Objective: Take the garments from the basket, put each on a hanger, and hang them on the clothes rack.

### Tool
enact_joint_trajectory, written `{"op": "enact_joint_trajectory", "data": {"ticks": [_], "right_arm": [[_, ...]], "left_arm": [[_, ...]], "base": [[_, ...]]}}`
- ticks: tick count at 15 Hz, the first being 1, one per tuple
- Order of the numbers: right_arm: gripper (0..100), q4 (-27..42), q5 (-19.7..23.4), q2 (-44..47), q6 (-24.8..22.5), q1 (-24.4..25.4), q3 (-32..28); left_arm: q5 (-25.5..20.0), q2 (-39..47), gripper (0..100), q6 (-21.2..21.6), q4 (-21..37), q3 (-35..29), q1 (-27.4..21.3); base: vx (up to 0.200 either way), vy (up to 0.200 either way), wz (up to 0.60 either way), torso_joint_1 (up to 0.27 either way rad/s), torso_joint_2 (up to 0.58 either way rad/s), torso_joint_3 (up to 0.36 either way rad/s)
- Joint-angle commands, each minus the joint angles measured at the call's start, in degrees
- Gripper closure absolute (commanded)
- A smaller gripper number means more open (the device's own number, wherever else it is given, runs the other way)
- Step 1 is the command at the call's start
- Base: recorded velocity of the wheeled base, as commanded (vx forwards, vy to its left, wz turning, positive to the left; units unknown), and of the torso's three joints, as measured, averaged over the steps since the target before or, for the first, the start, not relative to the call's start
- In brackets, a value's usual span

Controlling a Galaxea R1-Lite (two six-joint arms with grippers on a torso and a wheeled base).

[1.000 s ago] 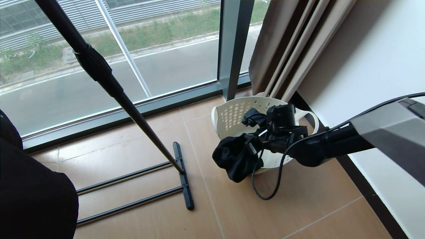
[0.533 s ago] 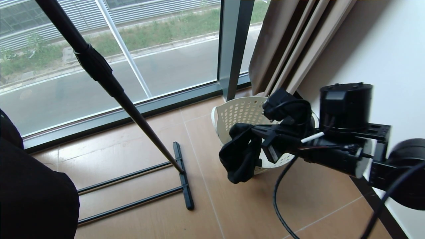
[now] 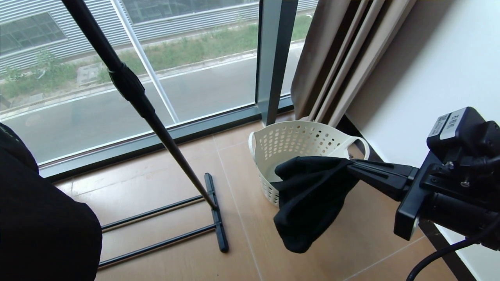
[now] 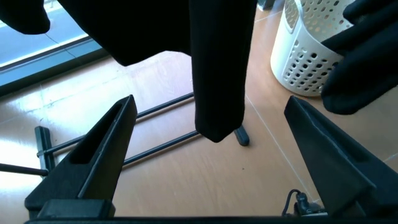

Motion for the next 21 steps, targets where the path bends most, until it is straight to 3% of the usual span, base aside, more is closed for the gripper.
{"op": "enact_joint_trajectory", "data": {"ticks": [1, 11, 21], "right_arm": [[100, -0.63, -0.14, 0.49, -0.03, -1.05, 0.01], [100, -1.5, 0.12, 2.25, 0.06, -1.05, 0.8], [100, -1.5, 0.12, 2.16, -0.03, -1.05, 1.68]], "left_arm": [[-0.01, 0.06, 0, -0.14, -0.01, -0.02, 0.0], [-0.19, 0.06, 0, -0.05, -0.01, -0.02, 0.0], [-0.19, 0.06, 0, -0.14, -0.01, -0.02, 0.0]], "base": [[0.0, 0.0, 0.0, 0.007, 0.01, 0.183], [0.0, 0.0, 0.0, 0.004, 0.0, 0.188], [0.0, 0.0, 0.0, 0.088, -0.42, -0.133]]}}
